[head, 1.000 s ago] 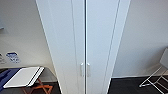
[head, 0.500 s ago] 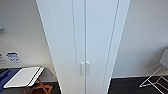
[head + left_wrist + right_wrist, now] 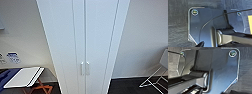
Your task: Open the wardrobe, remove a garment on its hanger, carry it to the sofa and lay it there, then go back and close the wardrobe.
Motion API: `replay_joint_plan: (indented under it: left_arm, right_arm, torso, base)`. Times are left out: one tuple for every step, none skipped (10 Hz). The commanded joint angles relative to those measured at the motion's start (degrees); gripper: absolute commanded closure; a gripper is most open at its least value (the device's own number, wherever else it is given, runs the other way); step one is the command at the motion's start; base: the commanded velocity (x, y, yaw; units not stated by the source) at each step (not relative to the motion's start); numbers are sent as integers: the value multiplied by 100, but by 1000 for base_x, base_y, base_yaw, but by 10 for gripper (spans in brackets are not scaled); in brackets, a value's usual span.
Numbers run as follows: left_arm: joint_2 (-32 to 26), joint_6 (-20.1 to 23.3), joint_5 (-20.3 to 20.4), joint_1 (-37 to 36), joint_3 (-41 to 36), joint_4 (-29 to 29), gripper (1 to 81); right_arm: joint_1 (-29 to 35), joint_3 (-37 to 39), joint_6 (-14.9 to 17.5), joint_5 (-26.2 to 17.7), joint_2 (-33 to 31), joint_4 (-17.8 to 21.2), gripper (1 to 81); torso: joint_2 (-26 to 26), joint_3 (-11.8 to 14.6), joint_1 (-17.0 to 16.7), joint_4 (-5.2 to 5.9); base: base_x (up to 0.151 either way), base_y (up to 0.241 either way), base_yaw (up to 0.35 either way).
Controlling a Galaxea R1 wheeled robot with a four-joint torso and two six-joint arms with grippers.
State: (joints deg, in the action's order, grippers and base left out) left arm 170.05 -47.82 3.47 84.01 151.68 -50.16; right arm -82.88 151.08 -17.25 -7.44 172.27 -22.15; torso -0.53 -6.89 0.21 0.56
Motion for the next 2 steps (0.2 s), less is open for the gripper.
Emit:
replay_joint_plan:
  left_arm:
    - [223, 27, -75, 15, 143, -160, 10]
    - [249, 27, -101, 7, 143, -160, 10]
  right_arm:
    - [-49, -44, 11, -232, 188, -184, 10]
    - [-128, -36, 3, -223, 188, -237, 10]
  torso:
    - [0, 0, 0, 0]
    - [0, 0, 0, 0]
  base:
    - [0, 0, 0]
    - [0, 0, 0]
